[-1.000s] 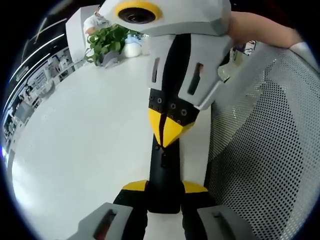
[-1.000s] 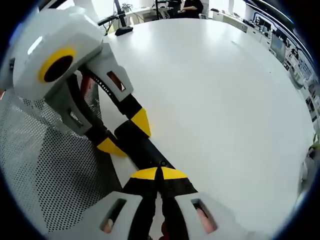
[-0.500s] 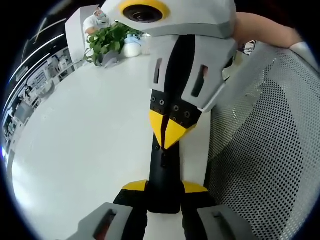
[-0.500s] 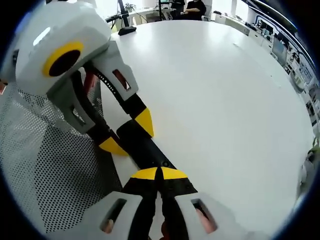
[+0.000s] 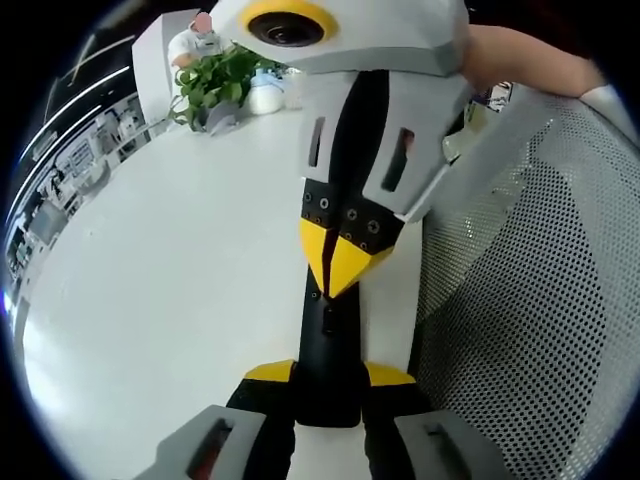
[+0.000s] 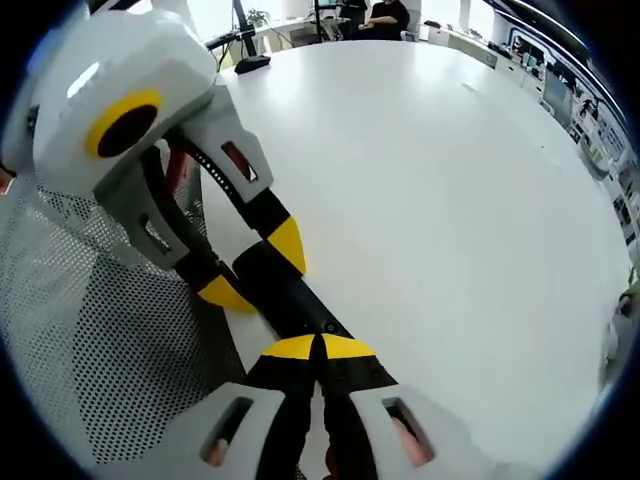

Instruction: Press the specified remote control buttons in sequence, fully releasing each button before pressing the next.

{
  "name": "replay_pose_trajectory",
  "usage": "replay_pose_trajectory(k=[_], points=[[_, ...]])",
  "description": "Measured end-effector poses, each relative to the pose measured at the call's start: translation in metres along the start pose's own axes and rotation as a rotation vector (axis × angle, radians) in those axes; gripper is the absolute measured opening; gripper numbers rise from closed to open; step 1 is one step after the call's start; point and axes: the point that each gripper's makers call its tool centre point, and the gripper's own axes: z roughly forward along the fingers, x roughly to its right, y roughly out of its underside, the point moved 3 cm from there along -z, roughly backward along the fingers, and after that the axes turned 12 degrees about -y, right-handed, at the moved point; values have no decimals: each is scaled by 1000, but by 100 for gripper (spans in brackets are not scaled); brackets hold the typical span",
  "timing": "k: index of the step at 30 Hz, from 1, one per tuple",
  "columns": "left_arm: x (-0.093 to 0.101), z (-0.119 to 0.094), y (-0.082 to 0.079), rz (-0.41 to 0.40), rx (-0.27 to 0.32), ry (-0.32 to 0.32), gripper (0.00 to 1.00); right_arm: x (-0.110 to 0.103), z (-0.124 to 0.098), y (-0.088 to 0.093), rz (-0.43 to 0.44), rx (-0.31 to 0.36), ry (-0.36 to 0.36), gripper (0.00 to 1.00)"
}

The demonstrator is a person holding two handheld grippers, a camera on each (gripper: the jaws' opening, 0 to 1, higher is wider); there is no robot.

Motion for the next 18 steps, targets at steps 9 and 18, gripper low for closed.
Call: replay_pose_trajectory(k=[9, 18], points=[[0, 0, 0, 1, -1, 0, 24, -3, -1, 3, -11, -21, -9, 0], [0, 0, 0, 3, -1, 0, 24, -8, 0, 6, -5, -38, -42, 0]])
